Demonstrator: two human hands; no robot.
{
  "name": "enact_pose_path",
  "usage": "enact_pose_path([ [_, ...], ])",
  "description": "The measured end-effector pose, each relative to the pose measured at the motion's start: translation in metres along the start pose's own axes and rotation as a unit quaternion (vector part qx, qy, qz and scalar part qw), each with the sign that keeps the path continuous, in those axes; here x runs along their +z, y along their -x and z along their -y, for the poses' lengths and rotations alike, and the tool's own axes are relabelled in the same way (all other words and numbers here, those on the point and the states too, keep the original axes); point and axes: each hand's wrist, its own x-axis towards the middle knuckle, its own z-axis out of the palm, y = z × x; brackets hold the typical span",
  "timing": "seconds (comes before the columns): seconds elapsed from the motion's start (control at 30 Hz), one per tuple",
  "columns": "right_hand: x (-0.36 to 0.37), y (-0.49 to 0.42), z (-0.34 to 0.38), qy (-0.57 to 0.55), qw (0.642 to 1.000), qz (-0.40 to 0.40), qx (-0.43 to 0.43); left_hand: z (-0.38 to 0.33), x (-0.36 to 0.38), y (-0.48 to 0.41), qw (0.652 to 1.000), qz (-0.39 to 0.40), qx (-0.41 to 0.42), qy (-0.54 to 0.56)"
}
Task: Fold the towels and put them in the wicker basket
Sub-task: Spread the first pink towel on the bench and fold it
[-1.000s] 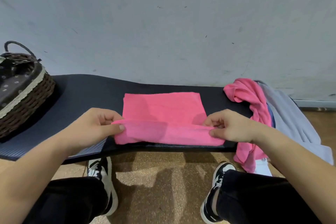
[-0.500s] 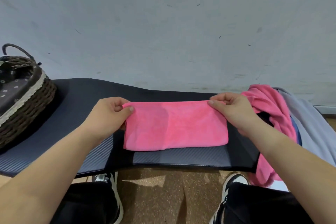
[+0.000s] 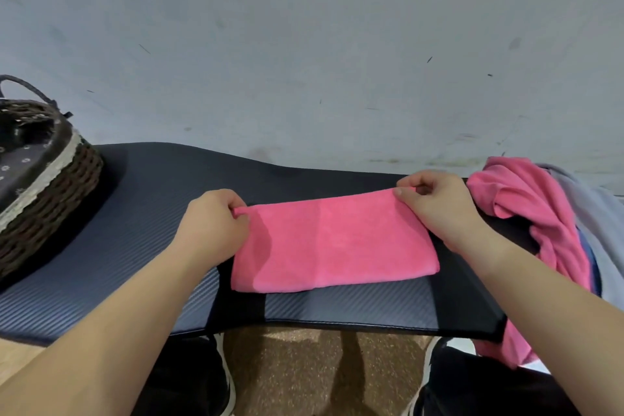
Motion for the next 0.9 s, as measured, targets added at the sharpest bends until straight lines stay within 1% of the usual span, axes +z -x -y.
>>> enact_pose_path([
  [0.1,0.006,-0.002,-0.003,0.037,0.999,-0.003,-0.023,0.0,0.0,0.0,1.0,-0.002,-0.001,-0.01],
  [0.2,0.01,-0.005,-0.008,0.088,0.996,-0.013,0.0,0.002,0.001,-0.003,0.999,-0.01,0.006,-0.034],
  [0.27,0.01,-0.005,-0.006,0.147,0.989,-0.03,-0.004,0.0,0.005,0.0,0.995,-0.036,0.044,-0.087],
  [0.33,0.009,0.0,0.005,0.202,0.977,-0.026,-0.064,-0.011,0.009,0.012,0.986,-0.044,0.125,-0.103],
  [0.37,0.008,0.005,0.012,0.212,0.971,-0.006,-0.111,-0.017,0.011,0.018,0.98,-0.017,0.173,-0.101],
  [0.4,0.009,0.012,0.019,0.217,0.963,0.034,-0.159,-0.021,0.014,0.023,0.972,0.033,0.207,-0.105],
  [0.43,0.01,0.019,0.023,0.227,0.95,0.091,-0.194,-0.022,0.017,0.025,0.964,0.091,0.22,-0.121],
  [0.47,0.012,0.028,0.024,0.249,0.934,0.152,-0.208,-0.02,0.02,0.026,0.953,0.145,0.215,-0.154],
  [0.53,0.017,0.038,0.015,0.314,0.897,0.25,-0.184,-0.012,0.024,0.022,0.936,0.209,0.18,-0.22],
  [0.57,0.019,0.04,0.006,0.351,0.879,0.278,-0.165,-0.008,0.025,0.02,0.931,0.223,0.167,-0.238],
  [0.6,0.021,0.042,-0.002,0.383,0.864,0.289,-0.154,-0.005,0.027,0.019,0.929,0.227,0.162,-0.243],
  [0.63,0.022,0.043,-0.008,0.404,0.855,0.288,-0.153,-0.004,0.029,0.019,0.93,0.226,0.163,-0.24],
  [0.73,0.026,0.046,-0.01,0.425,0.849,0.27,-0.159,-0.003,0.028,0.02,0.938,0.217,0.172,-0.209],
  [0.77,0.026,0.047,-0.008,0.43,0.848,0.266,-0.16,-0.004,0.025,0.02,0.945,0.199,0.173,-0.192],
  [0.83,0.025,0.05,-0.004,0.441,0.843,0.262,-0.162,-0.005,0.017,0.015,0.964,0.126,0.162,-0.169],
  [0.9,0.023,0.053,0.002,0.447,0.841,0.263,-0.153,-0.007,0.008,0.01,0.97,0.071,0.125,-0.195],
])
